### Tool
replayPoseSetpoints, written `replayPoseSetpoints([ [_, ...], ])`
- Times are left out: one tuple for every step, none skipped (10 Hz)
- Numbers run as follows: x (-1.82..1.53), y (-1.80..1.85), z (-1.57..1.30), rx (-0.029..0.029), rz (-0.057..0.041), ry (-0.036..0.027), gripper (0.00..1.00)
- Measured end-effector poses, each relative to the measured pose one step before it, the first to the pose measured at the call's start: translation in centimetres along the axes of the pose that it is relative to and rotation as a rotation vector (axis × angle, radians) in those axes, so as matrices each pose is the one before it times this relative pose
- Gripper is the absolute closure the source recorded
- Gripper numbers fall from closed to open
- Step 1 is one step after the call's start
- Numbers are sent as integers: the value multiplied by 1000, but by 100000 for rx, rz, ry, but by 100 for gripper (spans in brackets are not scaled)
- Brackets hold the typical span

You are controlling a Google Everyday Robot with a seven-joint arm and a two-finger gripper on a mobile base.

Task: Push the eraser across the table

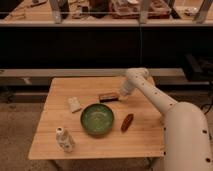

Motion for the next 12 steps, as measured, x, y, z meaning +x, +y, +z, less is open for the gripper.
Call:
replayPoseSetpoints([
  [-1148,68,240,-1085,-989,-1789,100],
  [-552,-41,74,-385,-680,-892,100],
  [-770,-45,129,-561,-1216,-1105,100],
  [-1018,22,274,-1138,-1889,-1011,100],
  [-658,-121,224,-314,-1336,-604,100],
  [-900,-206,262,-405,-1835,-686,100],
  [-1241,-388,294,-555,-2702,-597,100],
  [-801,-249,262,-591,-1887,-152,100],
  [-843,-265,340,-717,-1892,1,100],
  [-1094,-334,450,-922,-2376,-60,100],
  [-1856,-495,716,-1521,-3743,-479,100],
  [-1069,-320,419,-794,-2091,-358,100],
])
